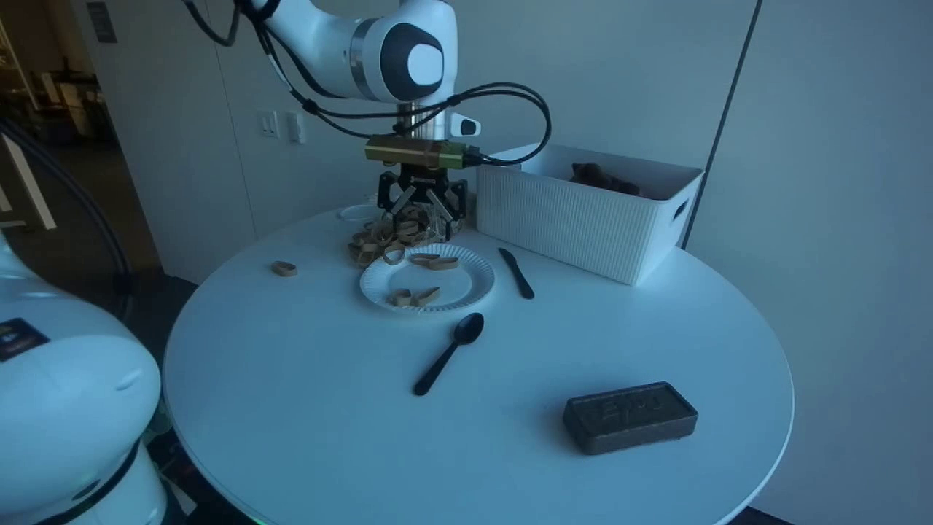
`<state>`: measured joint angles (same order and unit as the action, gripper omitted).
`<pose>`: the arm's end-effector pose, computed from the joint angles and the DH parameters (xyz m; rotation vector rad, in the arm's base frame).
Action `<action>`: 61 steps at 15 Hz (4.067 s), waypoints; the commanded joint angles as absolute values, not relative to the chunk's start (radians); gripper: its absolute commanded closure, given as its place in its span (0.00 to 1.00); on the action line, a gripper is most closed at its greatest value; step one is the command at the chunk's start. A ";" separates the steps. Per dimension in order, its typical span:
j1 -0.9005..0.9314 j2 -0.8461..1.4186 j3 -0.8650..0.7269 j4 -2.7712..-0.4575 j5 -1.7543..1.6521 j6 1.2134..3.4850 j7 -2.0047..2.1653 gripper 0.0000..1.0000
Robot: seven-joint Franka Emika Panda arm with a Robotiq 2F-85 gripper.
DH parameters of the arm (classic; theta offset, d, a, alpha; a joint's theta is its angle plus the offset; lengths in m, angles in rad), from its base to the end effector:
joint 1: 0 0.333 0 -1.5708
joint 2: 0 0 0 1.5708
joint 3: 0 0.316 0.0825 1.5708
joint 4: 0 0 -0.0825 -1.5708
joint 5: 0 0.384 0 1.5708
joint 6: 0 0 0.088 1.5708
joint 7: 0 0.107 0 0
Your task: Remove the rubber bands from the plate
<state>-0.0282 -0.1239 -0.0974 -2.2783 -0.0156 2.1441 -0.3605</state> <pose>0.4916 -0.0632 0.4058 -3.1166 -0.3825 0.0169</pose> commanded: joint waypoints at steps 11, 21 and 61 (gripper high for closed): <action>-0.045 -0.014 -0.088 -2.226 0.018 2.183 -0.418 0.00; -0.056 0.025 -0.087 -2.230 0.058 2.213 -0.420 0.00; 0.052 -0.287 -0.082 -2.367 0.072 2.041 -0.628 0.53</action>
